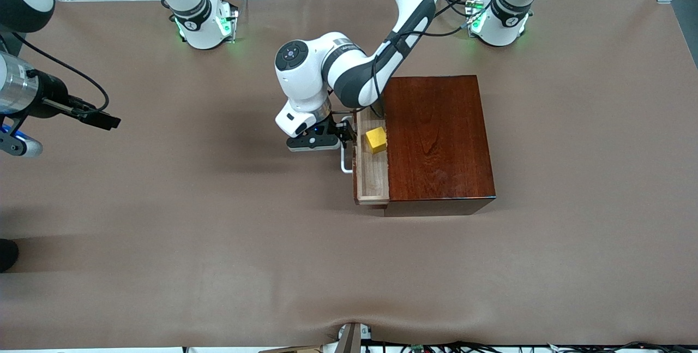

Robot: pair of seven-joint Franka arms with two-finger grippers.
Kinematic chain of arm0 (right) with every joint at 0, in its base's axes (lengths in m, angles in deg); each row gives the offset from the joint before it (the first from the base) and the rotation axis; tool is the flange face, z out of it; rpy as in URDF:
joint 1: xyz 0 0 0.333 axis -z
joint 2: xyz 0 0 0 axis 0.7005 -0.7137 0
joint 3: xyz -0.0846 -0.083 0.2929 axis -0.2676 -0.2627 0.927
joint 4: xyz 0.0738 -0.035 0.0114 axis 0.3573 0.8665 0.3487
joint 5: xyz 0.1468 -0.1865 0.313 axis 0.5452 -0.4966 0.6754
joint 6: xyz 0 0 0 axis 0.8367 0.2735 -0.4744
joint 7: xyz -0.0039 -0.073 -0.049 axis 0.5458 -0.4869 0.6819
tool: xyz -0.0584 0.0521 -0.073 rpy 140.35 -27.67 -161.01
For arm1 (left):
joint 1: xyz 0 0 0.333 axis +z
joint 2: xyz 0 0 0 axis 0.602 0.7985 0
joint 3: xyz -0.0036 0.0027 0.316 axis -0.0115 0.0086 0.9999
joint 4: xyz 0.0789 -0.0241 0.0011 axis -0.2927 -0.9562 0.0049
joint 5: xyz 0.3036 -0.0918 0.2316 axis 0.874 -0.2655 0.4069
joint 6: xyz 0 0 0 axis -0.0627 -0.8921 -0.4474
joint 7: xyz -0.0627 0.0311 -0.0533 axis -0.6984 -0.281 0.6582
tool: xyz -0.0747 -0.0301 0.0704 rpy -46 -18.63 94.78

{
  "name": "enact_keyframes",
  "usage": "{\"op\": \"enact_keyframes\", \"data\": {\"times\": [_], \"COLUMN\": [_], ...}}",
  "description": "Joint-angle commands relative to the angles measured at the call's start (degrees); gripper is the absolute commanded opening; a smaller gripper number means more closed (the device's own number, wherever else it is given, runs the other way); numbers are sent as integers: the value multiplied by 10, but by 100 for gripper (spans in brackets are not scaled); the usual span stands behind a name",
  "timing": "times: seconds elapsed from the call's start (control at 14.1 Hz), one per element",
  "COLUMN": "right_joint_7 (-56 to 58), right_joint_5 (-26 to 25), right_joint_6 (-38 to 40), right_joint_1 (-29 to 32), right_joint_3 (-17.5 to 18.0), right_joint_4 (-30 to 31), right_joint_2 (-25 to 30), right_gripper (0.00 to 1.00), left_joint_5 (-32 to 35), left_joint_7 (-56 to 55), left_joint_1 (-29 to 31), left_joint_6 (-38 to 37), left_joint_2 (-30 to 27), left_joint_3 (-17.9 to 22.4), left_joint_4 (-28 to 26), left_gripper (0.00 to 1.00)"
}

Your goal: Open drawer, take yellow block, close drawer

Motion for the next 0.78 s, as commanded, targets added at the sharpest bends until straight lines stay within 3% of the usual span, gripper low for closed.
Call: {"op": "enact_keyframes", "data": {"times": [0.0, 0.71], "right_joint_7": [-9, -3], "right_joint_5": [10, 9], "right_joint_6": [5, 6], "right_joint_1": [5, 6], "right_joint_3": [2, 1], "right_joint_4": [-5, -4], "right_joint_2": [4, 5], "right_gripper": [100, 100], "left_joint_5": [-5, -9], "left_joint_7": [-10, -24], "left_joint_1": [-3, -11], "left_joint_6": [17, 40], "left_joint_2": [11, 18], "left_joint_3": [-4, -12], "left_joint_4": [19, 22], "left_gripper": [100, 100]}}
